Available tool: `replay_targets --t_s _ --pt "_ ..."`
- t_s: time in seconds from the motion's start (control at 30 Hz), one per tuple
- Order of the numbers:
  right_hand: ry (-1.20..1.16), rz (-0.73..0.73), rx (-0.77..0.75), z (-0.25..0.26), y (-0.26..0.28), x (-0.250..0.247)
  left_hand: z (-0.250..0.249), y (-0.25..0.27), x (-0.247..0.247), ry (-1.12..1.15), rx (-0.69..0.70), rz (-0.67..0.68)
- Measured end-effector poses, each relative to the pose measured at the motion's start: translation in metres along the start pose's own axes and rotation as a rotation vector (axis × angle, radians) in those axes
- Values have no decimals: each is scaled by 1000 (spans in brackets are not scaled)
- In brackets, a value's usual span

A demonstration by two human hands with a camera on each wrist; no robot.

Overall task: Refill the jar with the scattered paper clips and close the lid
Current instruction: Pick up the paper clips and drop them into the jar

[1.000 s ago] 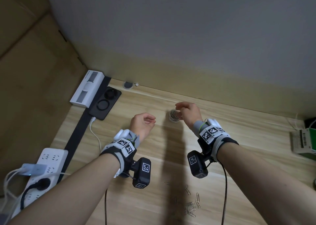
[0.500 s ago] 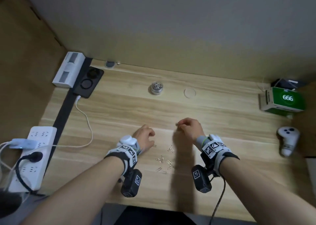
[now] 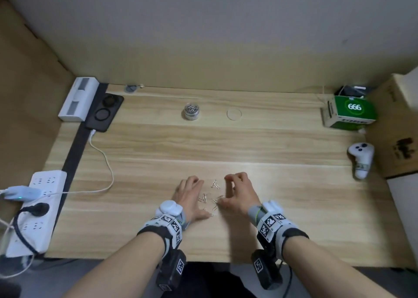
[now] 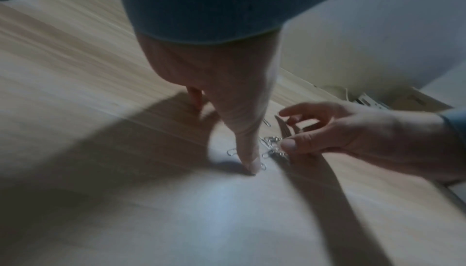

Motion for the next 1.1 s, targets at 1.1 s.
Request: replay_targets --t_s 1.1 --pt "108 73 -161 26 -25 11 33 -38 -35 306 -164 -110"
Point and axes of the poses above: each hand's wrist, its own y-axis away from the middle knuckle, its own x-axis out of the palm, z = x × y, the point moved 9 cm from there along -y, towards the middle knuckle, and after that the axes turned 5 degrees about -x, right-handed, at the moved point
